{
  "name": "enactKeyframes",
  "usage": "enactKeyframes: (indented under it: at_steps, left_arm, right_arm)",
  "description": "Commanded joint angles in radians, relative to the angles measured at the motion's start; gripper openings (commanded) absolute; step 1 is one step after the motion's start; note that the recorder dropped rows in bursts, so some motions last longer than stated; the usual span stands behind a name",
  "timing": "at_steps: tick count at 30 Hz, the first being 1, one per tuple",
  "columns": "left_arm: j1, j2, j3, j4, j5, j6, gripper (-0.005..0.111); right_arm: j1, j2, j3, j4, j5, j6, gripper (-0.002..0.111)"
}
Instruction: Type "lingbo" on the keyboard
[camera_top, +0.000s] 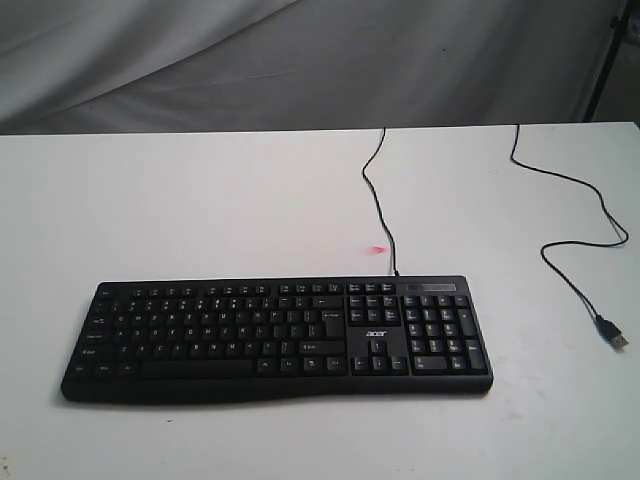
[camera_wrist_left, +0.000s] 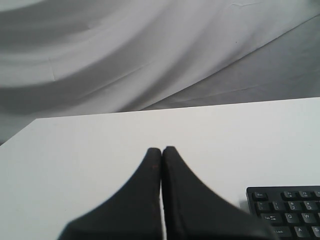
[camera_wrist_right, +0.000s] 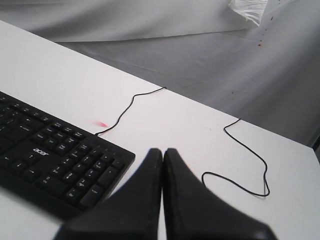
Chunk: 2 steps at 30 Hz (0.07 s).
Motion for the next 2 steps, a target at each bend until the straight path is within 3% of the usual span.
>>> enactKeyframes:
  at_steps: [1, 2]
  left_arm:
    - [-0.004, 0.003, 0.005, -0.001, -0.004, -0.003, 0.001]
    - [-0.004, 0.003, 0.005, -0.001, -0.004, -0.003, 0.001]
  right_arm:
    - [-0.006, -0.006, 0.003, -0.012, 0.004, 0.006, 0.000]
    - [-0.006, -0.006, 0.003, -0.012, 0.004, 0.006, 0.000]
